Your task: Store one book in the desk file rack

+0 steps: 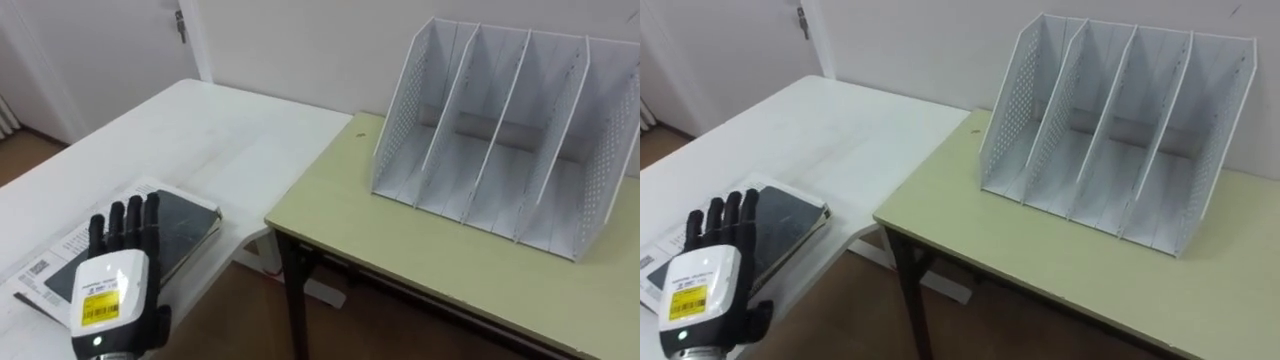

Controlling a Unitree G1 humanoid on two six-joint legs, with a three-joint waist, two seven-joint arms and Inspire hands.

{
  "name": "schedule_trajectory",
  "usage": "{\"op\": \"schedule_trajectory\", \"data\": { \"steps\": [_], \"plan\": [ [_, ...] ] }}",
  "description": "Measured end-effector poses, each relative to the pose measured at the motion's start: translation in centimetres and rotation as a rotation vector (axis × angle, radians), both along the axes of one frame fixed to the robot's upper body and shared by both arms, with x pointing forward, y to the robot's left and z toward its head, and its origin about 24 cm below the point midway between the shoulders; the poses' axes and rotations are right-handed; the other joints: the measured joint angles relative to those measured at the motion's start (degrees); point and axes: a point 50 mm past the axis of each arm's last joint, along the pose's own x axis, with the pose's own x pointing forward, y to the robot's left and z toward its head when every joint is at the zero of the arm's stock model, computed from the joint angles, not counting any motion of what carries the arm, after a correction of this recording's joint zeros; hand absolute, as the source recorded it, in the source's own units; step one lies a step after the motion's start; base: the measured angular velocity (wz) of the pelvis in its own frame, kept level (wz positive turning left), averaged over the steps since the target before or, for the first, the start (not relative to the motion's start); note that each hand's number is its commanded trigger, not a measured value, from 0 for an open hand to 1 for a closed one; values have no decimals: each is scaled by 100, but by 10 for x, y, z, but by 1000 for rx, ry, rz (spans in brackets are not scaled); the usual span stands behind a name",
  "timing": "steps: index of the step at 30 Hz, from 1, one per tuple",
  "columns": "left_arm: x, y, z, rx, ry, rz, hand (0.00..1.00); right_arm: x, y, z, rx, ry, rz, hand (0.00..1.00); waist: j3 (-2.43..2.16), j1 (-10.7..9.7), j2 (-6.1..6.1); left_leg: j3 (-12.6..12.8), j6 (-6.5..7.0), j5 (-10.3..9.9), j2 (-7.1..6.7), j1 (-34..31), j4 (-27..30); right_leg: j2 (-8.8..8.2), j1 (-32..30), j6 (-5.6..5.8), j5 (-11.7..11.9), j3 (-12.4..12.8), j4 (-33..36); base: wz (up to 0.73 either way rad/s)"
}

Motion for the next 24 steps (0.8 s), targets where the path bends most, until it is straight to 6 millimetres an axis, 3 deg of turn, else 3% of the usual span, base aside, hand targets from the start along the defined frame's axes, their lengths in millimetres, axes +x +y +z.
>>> {"op": "schedule_trajectory", "data": {
  "steps": [8, 24],
  "plan": [
    [-2, 3, -6, -8, 42, 25, 0, -7, 3, -2, -17, 79, 112, 0, 6, -33, -7, -2, 0, 0, -4, -6, -2, -1, -48, 1, -2, 48, 32, -3],
    [8, 3, -12, -46, 140, 33, 0, -11, 9, -3, 6, 113, 136, 0, 13, -45, 44, 8, 13, 9, -6, 7, 8, -6, -75, 2, -1, 70, 128, 0]
  ]
}}
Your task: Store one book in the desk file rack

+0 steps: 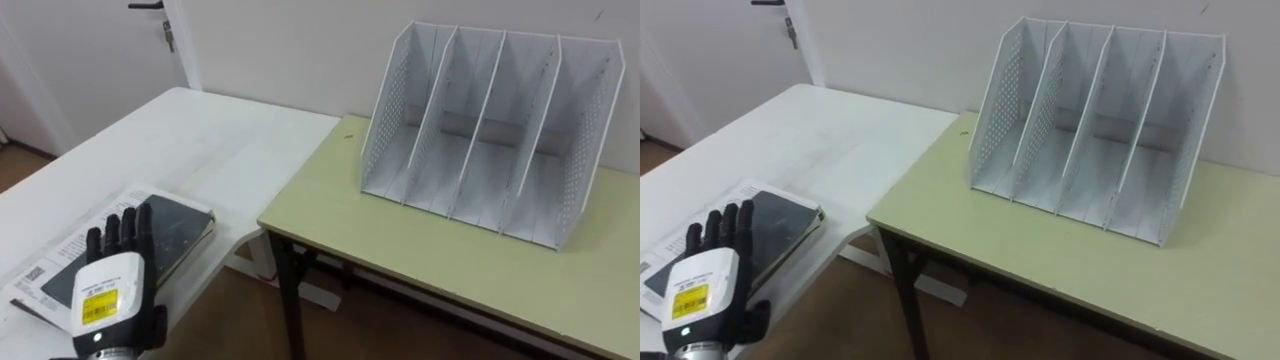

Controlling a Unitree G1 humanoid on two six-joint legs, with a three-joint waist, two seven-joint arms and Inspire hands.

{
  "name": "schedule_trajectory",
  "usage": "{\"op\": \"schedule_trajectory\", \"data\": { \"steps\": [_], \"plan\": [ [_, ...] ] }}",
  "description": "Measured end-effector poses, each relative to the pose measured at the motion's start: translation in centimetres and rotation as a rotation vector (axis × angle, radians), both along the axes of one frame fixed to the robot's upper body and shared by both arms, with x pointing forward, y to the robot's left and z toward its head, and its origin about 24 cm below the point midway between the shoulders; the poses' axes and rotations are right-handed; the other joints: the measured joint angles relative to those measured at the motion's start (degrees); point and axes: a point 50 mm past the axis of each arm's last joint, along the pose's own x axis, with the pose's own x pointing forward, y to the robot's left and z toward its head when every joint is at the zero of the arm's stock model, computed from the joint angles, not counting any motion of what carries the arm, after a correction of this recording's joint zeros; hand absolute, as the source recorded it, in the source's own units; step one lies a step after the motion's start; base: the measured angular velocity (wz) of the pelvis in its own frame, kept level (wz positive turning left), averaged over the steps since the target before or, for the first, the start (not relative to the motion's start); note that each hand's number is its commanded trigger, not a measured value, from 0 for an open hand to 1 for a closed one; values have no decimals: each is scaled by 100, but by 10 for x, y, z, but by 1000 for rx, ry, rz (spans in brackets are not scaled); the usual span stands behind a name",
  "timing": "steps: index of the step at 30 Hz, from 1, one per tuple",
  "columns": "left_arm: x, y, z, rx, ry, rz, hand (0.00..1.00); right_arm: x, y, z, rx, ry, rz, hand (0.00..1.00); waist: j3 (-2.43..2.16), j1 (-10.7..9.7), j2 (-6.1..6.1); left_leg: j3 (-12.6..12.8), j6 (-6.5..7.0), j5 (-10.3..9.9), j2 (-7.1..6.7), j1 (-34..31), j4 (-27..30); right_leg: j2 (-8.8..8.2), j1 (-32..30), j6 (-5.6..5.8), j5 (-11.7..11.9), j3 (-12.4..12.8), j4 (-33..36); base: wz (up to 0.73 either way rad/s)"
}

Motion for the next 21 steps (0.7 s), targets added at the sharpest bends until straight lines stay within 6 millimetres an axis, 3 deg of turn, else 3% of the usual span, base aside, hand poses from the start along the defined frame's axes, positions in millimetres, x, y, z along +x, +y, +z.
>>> {"op": "schedule_trajectory", "data": {
  "steps": [2, 3, 4, 5, 6, 7, 21],
  "plan": [
    [2, 1, -2, -38, 26, 18, 0, 0, 0, 0, 1, 2, -8, 0, -1, 6, 4, -9, 3, 19, -4, -1, 0, -5, 3, 0, 0, -9, 7, 9],
    [2, 2, -3, -48, 33, 25, 21, 0, 0, 0, 0, 5, -10, 0, -2, 6, 6, -14, 4, 23, -5, 0, 1, -5, 5, 1, 0, -9, 8, 6],
    [3, 2, -4, -75, 42, 40, 51, 0, -1, 0, -3, 10, -15, 0, -2, 5, 6, -40, 2, 31, -7, 2, 2, -6, 9, 0, 1, -10, 12, 5],
    [5, 3, -5, -104, 45, 55, 59, -1, -1, 0, -5, 15, -19, 0, -2, 5, 6, -53, 0, 43, -11, 2, 2, -7, 10, 0, 1, -12, 18, 4],
    [6, 3, -5, -115, 48, 62, 76, -1, -1, 0, -6, 18, -20, 0, -2, 7, 6, -54, -1, 48, -11, 0, 2, -7, 7, -1, 1, -11, 23, 0],
    [7, 4, -7, -139, 58, 76, 100, -2, -1, 0, -12, 26, -22, 0, 0, 18, 9, -53, -4, 54, -12, -2, 0, -8, -9, -3, 0, -9, 54, 0],
    [18, 11, 0, -131, 24, 128, 100, -7, -3, 1, -22, 70, -54, 0, -51, 22, 55, -41, -35, 91, -19, 50, -22, 2, -40, -35, -17, 45, 196, -1]
  ]
}}
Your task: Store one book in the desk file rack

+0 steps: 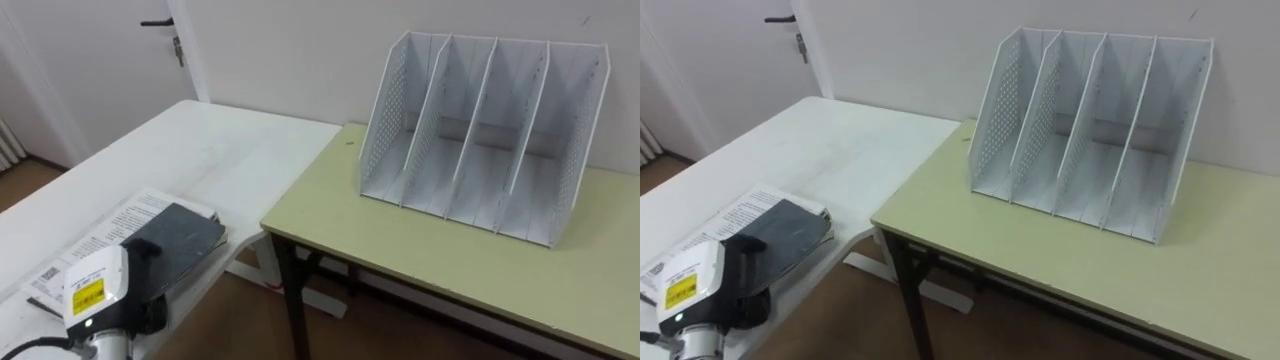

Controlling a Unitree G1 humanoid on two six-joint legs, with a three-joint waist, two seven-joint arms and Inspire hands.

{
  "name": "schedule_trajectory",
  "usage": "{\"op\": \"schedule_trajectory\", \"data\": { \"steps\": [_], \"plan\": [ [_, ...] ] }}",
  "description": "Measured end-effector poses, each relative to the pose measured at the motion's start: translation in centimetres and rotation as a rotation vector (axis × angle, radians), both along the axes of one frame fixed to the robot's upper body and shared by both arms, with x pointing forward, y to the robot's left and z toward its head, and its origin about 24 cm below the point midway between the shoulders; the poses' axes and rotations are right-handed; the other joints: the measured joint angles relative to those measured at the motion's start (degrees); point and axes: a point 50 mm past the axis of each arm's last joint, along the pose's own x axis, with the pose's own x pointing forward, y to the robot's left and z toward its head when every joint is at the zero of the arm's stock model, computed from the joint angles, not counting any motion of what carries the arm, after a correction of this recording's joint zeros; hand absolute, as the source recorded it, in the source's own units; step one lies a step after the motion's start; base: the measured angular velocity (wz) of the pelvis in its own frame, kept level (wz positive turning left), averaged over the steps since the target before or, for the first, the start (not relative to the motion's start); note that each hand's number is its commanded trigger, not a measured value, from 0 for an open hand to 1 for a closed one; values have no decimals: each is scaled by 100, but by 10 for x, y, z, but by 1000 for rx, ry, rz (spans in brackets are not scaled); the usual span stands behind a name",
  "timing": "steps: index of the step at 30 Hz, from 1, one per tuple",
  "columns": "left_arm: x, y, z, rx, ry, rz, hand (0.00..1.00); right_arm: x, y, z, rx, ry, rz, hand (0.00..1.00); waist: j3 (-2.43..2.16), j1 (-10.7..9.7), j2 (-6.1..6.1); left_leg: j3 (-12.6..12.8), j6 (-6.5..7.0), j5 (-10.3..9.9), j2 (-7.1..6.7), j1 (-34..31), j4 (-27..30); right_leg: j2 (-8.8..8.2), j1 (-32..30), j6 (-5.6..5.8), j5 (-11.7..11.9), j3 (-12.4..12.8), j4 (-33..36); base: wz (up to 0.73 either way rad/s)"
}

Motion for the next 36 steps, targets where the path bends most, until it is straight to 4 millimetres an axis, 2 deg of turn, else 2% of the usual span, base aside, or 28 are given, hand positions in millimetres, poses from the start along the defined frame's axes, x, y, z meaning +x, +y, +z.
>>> {"op": "schedule_trajectory", "data": {
  "steps": [9, 16, 19, 21, 23, 24, 26, 28, 30, 34, 36],
  "plan": [
    [6, 1, 6, 18, -12, 7, 100, 1, 0, 0, 4, -6, -12, 0, -7, 0, 0, 3, 1, 0, 2, 55, -22, 5, 48, 1, -1, 21, 6, 0],
    [8, 3, 9, 38, -26, 0, 100, 26, 0, 1, 5, -80, 12, 0, -14, 12, 11, 8, 7, 4, -4, 47, 8, 10, 14, 4, 3, 78, 2, -3],
    [10, -1, 13, 30, -28, -15, 100, 35, -2, 3, 0, -111, 51, 0, -18, 77, 18, 8, 16, 12, -9, 5, 2, 4, -32, 11, 7, 77, -6, 0],
    [12, -3, 16, 25, -32, -24, 100, 46, -4, 6, -5, -153, 67, 0, -18, 155, 19, 12, 19, 13, -11, -8, 4, -4, -40, 14, 9, 76, -5, -4],
    [15, -5, 23, -8, -50, -31, 100, 77, -2, 14, 8, -302, 62, 0, -14, 201, 10, 11, 30, 22, -15, -59, 12, -15, -67, 20, 26, 57, -15, 0],
    [16, -6, 25, -22, -58, -33, 100, 85, 0, 17, 21, -347, 56, 0, -11, 203, 3, 10, 33, 25, -16, -60, 12, -19, -94, 22, 30, 48, -24, 6],
    [20, -11, 34, -86, -87, -55, 100, 115, 14, 28, 90, -503, 79, 0, 2, 234, -33, 36, 35, 26, -15, -64, 12, -46, -96, 21, 34, -57, -34, 11],
    [19, -16, 41, -139, -111, -86, 100, 132, 27, 36, 149, -594, 107, 0, 18, 315, -58, 20, 34, 27, -8, -63, 10, -43, -46, 21, 43, -79, -99, 11],
    [17, -20, 46, -210, -131, -106, 100, 144, 38, 43, 202, -648, 135, 0, 21, 389, -83, -6, 34, 27, -6, -63, 10, -41, -20, 19, 48, -87, -112, 8],
    [18, -26, 65, -359, -205, -151, 100, 164, 56, 63, 307, -765, 221, 0, 57, 547, -142, -114, 33, 27, -12, -106, 8, -44, -34, 18, 48, -138, -126, 13],
    [18, -27, 67, -415, -225, -159, 100, 172, 61, 73, 331, -814, 248, 0, 50, 636, -173, -116, 33, 27, -16, -117, 8, -53, -13, 19, 48, -160, -142, 2]
  ]
}}
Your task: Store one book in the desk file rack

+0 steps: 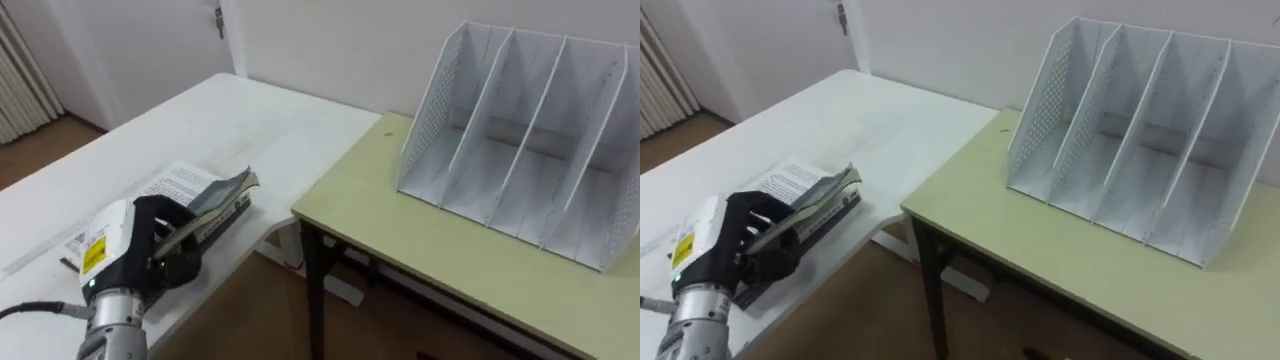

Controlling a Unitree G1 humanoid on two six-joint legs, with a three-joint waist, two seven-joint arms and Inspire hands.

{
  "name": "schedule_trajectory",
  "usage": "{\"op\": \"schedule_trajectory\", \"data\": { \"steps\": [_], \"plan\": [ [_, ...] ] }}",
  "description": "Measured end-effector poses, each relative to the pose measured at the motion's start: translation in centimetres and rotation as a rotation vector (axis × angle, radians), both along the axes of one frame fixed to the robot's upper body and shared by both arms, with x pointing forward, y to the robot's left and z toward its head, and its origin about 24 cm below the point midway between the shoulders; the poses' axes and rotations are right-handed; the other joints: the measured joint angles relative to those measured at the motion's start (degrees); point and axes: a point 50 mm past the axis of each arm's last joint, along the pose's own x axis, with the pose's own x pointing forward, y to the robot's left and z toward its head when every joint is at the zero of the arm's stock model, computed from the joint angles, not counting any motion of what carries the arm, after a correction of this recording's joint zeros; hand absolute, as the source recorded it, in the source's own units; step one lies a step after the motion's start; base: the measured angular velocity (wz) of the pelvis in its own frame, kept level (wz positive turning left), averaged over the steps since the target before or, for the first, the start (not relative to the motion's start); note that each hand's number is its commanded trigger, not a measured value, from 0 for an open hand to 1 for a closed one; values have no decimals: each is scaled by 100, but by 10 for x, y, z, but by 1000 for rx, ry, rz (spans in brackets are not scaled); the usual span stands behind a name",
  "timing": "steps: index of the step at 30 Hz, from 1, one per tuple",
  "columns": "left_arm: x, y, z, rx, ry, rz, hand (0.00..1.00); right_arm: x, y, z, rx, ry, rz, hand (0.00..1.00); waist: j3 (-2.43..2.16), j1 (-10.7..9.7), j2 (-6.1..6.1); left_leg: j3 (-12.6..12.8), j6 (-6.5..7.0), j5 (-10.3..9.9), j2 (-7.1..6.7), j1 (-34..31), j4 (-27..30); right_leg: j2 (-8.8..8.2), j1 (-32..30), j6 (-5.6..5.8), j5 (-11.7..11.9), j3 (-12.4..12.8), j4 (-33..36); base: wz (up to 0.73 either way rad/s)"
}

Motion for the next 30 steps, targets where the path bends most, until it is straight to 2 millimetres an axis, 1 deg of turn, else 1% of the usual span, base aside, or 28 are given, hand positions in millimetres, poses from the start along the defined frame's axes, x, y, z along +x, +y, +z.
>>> {"op": "schedule_trajectory", "data": {
  "steps": [2, 4, 8, 10, 12, 13, 14, 16, 18, 20, 21, 23, 24, 26, 30],
  "plan": [
    [-2, -1, 5, -68, -28, -15, 100, 7, 5, 11, 52, -57, 22, 0, -23, 8, -56, -30, 0, 0, -4, -19, 1, -14, 17, 1, 0, -56, -4, 8],
    [-2, -4, 9, -131, -44, -39, 100, 11, 7, 18, 90, -84, 35, 0, -36, 28, -80, -26, 0, 0, -4, -24, 2, -23, 17, 1, 0, -93, -1, 11],
    [-1, -8, 15, -284, -54, -95, 100, 15, 13, 27, 162, -116, 58, 0, -34, 76, -76, -32, 1, 0, -15, -18, 14, -40, 48, 8, 3, -122, -6, 5],
    [0, -12, 15, -429, -39, -141, 100, 18, 16, 32, 216, -129, 75, 0, -28, 111, -68, -38, 1, 0, -16, -23, 35, -45, 48, 8, 3, -130, 6, 2],
    [0, -14, 14, -500, -22, -171, 100, 19, 19, 35, 275, -137, 69, 0, -13, 128, -60, -47, 1, 0, -18, -21, 56, -52, 56, 9, 3, -154, 8, 4],
    [0, -16, 13, -551, -12, -194, 100, 20, 20, 38, 314, -144, 64, 0, 5, 123, -52, -45, 1, 0, -18, -19, 70, -53, 55, 9, 2, -154, -2, 0],
    [0, -18, 13, -613, -4, -220, 100, 21, 20, 41, 353, -156, 66, 0, 40, 124, -47, -42, 1, 0, -21, -18, 85, -57, 54, 11, 1, -152, -28, 0],
    [0, -20, 13, -716, 3, -260, 100, 23, 20, 46, 396, -170, 77, 0, 61, 160, -48, -41, 5, 2, -20, -37, 89, -56, 30, 15, 6, -153, -35, 0],
    [0, -23, 13, -804, 5, -297, 100, 26, 20, 51, 437, -187, 91, 0, 64, 163, -53, -16, 7, 3, -17, -48, 87, -50, 0, 14, 6, -131, -12, -6],
    [-1, -25, 14, -921, 6, -343, 100, 30, 23, 65, 527, -232, 111, 0, 64, 150, -54, 13, 7, 3, -15, -45, 86, -49, 14, 14, 6, -101, 35, -7],
    [-1, -26, 14, -946, 4, -356, 100, 31, 24, 69, 554, -246, 115, 0, 65, 143, -54, 16, 7, 3, -15, -46, 86, -50, 22, 15, 7, -103, 32, 0],
    [-2, -28, 17, -1050, 4, -427, 100, 35, 24, 86, 645, -309, 135, 0, 64, 148, -55, 20, 6, 3, -16, -45, 86, -55, 25, 16, 7, -93, 30, 0],
    [-2, -28, 18, -1070, 3, -446, 100, 36, 24, 91, 661, -328, 143, 0, 64, 136, -56, 20, 6, 3, -16, -47, 86, -55, 21, 16, 7, -87, 29, 0],
    [-3, -30, 23, -1114, 1, -513, 100, 40, 20, 107, 721, -397, 155, 0, 63, 118, -62, 12, 6, 3, -17, -60, 87, -56, 14, 18, 5, -87, 19, 0],
    [-4, -32, 26, -1171, 7, -604, 100, 43, 11, 120, 821, -459, 119, 0, 62, 121, -62, 22, 6, 3, -18, -52, 86, -55, 12, 19, 5, -60, 22, -3]
  ]
}}
